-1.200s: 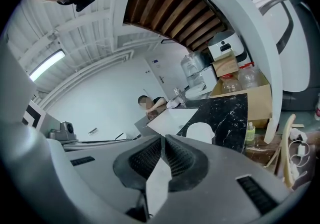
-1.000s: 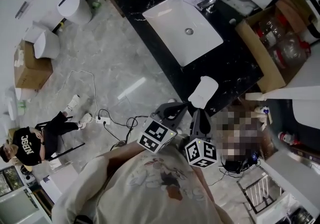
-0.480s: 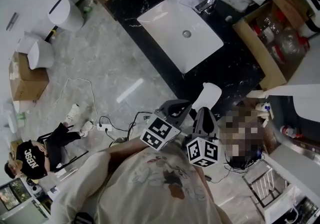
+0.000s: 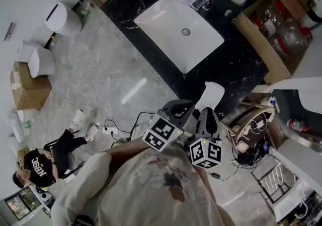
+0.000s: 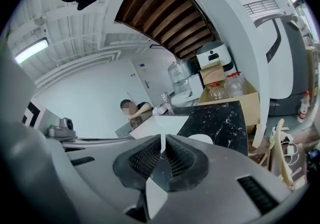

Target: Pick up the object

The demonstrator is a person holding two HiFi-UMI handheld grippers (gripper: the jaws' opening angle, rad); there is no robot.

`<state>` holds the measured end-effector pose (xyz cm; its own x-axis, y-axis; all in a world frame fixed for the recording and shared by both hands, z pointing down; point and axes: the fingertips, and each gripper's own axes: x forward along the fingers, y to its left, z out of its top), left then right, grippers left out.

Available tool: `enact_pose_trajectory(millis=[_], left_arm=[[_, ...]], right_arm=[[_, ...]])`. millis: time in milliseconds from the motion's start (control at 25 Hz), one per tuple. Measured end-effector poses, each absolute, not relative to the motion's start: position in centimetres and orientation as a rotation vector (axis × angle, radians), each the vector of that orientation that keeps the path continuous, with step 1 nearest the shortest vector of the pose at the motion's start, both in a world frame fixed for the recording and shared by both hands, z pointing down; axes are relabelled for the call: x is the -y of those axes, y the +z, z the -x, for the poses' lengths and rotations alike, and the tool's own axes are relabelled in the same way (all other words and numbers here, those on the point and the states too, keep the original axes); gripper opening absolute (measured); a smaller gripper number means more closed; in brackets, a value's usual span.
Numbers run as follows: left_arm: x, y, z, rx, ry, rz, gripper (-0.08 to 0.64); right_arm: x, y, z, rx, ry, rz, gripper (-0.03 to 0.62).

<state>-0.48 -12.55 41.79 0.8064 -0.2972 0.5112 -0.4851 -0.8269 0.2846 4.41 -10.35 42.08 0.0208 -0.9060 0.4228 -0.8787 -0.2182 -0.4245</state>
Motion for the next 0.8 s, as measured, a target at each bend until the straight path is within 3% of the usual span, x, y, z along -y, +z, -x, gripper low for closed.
enact_pose_trajectory(millis=[400, 520, 800], left_arm=[[13.5, 43.0, -1.3, 0.587, 0.705, -2.585, 0.008], [13.8, 43.6, -2.2, 0.594, 0.725, -2.579, 0.008], [14.3, 45.1, -3.6, 0.61, 0.783, -2.536, 0.008]], right_arm=[[11.4, 43.6, -7.3, -1.897, -1.0, 2.247, 0.025], [11.7, 44.5, -7.7, -1.899, -1.034, 2.215, 0.092], [12.6, 45.7, -8.9, -1.905, -1.092, 2.18, 0.092]])
